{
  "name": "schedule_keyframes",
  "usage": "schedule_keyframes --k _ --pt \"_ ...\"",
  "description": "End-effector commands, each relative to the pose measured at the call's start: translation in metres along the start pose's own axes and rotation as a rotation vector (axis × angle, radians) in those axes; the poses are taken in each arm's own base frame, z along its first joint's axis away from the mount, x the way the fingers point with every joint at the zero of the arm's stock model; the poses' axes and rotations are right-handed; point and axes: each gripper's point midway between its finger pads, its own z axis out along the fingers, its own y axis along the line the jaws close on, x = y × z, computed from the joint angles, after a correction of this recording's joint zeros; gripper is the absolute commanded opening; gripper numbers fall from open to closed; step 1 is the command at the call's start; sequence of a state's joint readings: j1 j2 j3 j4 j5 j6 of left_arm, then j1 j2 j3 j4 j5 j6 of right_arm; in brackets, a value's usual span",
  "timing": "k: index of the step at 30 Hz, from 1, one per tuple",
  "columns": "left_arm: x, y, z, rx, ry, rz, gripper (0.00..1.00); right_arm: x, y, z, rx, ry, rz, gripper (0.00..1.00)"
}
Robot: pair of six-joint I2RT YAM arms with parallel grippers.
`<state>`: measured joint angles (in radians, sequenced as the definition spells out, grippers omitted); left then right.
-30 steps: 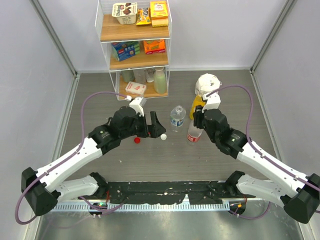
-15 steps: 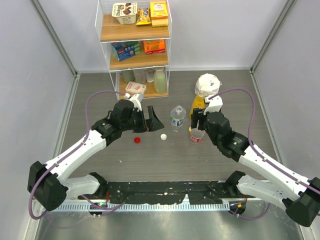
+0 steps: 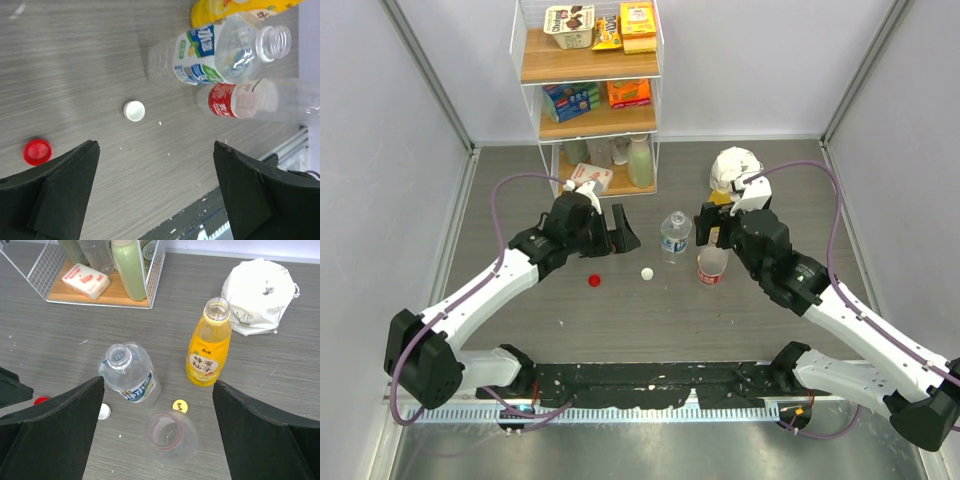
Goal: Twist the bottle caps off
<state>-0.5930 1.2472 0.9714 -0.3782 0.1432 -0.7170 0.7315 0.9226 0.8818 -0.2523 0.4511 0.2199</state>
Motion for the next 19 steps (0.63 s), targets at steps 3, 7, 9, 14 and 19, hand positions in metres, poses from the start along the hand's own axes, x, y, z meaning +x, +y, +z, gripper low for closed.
schedule_keyframes --k 3,7,9,14,19 --pt "-0.042 0.012 -0.011 -0.121 -0.149 0.075 1.00 -0.046 0.005 -0.009 -0.006 -0.077 0.046 0.98" --pt "-0.054 0.022 -0.018 -0.197 -0.198 0.111 1.00 -0.053 0.010 -0.003 -0.008 -0.075 0.045 1.00" --pt "-0.059 0.028 -0.021 -0.228 -0.226 0.126 1.00 -0.056 0.016 0.004 -0.016 -0.063 0.043 1.00" --pt "-0.068 0.034 -0.026 -0.259 -0.271 0.172 1.00 -0.068 0.027 0.026 -0.039 -0.044 0.067 1.00" --pt "-0.074 0.043 -0.034 -0.298 -0.323 0.214 1.00 -0.108 -0.004 0.057 -0.043 -0.055 0.225 1.00"
